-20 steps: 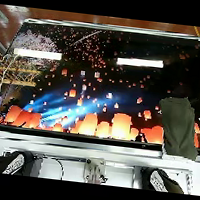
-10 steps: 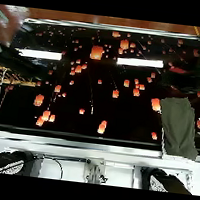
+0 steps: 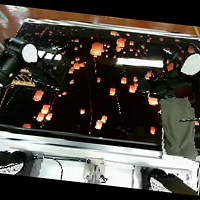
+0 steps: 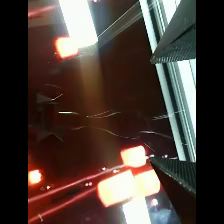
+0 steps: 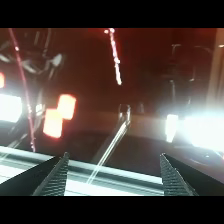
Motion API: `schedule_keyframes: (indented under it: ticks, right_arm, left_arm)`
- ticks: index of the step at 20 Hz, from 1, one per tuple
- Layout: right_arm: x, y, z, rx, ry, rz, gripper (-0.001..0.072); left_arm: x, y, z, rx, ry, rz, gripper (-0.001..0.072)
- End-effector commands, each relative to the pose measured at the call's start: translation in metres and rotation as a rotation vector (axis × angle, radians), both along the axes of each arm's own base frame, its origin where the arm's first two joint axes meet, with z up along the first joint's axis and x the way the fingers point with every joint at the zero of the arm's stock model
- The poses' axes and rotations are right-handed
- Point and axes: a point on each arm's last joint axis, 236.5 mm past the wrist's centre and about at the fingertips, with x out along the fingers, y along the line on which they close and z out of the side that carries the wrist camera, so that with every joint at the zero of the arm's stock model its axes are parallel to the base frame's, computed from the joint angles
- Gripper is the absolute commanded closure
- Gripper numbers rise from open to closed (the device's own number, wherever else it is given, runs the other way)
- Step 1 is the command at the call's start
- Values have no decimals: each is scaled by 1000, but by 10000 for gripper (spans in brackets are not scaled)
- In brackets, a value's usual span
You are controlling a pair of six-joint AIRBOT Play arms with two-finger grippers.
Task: Fold the shirts.
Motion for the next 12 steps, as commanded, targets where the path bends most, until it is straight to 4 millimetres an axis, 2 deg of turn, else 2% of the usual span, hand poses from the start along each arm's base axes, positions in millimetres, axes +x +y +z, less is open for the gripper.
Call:
schedule_keyframes:
  ticks: [1, 12]
  right_arm:
    - [-2, 3, -2, 4, 14, 8, 15]
    - [-2, 3, -2, 4, 14, 8, 15]
  left_arm:
    - [3, -2, -2, 3, -8, 1, -7]
    - [0, -1, -2, 7, 3, 1, -7]
